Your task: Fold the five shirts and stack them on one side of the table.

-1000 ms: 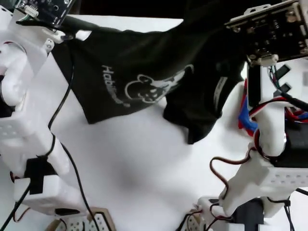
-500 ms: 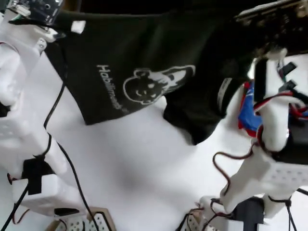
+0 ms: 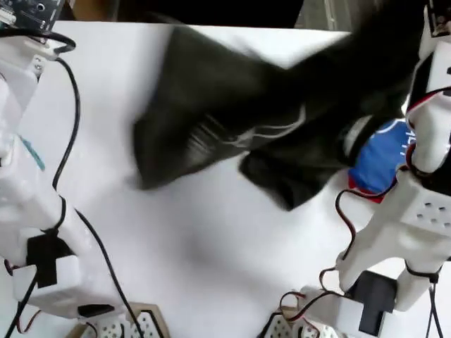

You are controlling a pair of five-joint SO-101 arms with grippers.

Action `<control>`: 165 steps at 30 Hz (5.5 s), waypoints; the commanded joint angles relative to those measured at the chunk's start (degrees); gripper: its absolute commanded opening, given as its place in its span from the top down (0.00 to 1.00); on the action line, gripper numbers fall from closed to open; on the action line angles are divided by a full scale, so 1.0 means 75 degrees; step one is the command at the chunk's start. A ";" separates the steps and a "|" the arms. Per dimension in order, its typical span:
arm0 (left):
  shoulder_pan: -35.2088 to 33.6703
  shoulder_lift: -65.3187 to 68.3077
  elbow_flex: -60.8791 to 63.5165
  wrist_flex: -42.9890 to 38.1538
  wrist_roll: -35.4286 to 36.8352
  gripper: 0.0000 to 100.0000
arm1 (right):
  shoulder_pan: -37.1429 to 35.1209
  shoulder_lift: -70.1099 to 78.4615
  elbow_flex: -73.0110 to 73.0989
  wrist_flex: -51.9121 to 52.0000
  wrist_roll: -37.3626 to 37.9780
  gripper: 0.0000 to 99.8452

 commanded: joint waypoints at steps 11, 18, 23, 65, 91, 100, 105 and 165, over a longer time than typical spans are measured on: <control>0.0188 -0.0234 0.0006 0.0199 0.0715 0.97 | -0.0979 -0.1401 -0.0012 0.0252 0.0000 0.98; 0.1875 0.0035 0.4390 -0.0340 0.0715 0.93 | -0.0662 -0.1377 0.0023 0.0592 0.0035 0.98; 0.1934 0.0516 0.6734 -0.1618 0.0762 0.82 | -0.1178 -0.1389 0.0516 0.0662 0.0035 0.98; 0.5134 0.2028 0.8246 -0.2438 0.5052 0.80 | -0.2643 -0.1377 0.0375 0.1342 -0.0821 0.98; 0.1453 0.2086 0.8504 -0.2204 0.4126 0.80 | -0.6230 -0.1389 0.0621 0.1354 -0.1618 0.98; 0.1500 0.2075 0.8926 -0.2227 0.4149 0.80 | -0.5749 -0.1248 0.0610 0.1799 -0.1641 0.98; 0.1735 0.2040 0.8926 -0.2168 0.4126 0.80 | -0.4425 -0.0885 0.1547 0.1776 -0.1594 0.98; 0.5298 0.1887 1.1024 -0.3575 0.1852 0.97 | -0.1752 -0.0158 0.3481 0.1530 -0.0832 0.98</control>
